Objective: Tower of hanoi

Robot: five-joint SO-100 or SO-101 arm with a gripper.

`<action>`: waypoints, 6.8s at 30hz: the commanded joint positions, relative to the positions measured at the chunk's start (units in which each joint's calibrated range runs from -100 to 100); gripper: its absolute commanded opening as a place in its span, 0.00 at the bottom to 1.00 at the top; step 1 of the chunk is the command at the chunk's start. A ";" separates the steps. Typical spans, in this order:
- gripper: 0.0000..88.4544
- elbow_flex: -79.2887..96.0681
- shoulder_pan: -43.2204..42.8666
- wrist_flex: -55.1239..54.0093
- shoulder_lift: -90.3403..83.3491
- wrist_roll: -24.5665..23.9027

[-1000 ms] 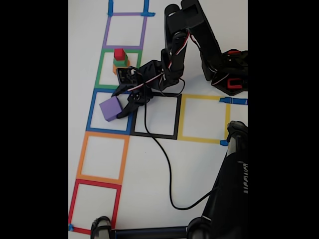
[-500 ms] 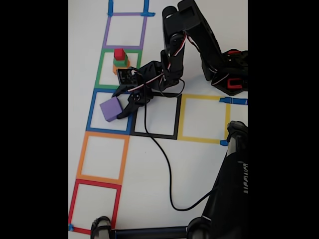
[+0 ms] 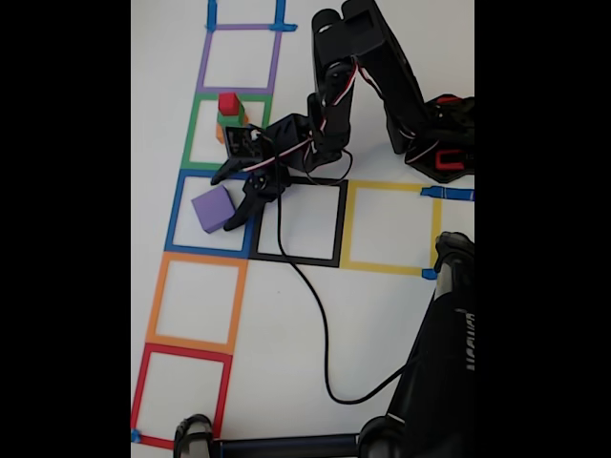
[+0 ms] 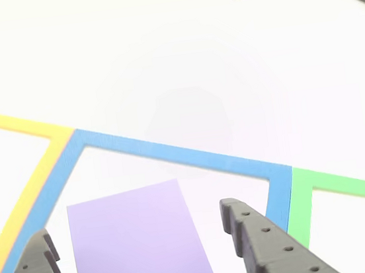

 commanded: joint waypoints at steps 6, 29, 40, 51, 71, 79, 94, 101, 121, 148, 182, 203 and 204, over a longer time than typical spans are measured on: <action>0.15 -1.08 1.24 22.58 -25.65 0.36; 0.01 -52.44 19.84 133.67 -72.56 0.36; 0.02 -63.98 30.87 139.83 -69.25 0.36; 0.27 -17.35 38.54 104.52 -83.70 0.36; 0.31 14.29 39.88 40.07 -58.75 0.36; 0.31 14.38 34.89 25.25 -45.35 0.36; 0.31 19.47 37.48 16.26 -38.57 0.36; 0.31 19.65 35.09 13.83 -35.98 0.36; 0.26 16.56 30.96 5.66 -25.40 0.36; 0.09 12.74 29.91 5.57 -21.53 0.36; 0.03 -5.62 24.73 80.96 -68.20 0.36; 0.03 -77.89 4.88 146.38 -59.56 0.36; 0.03 -78.35 4.31 146.87 -59.56 0.36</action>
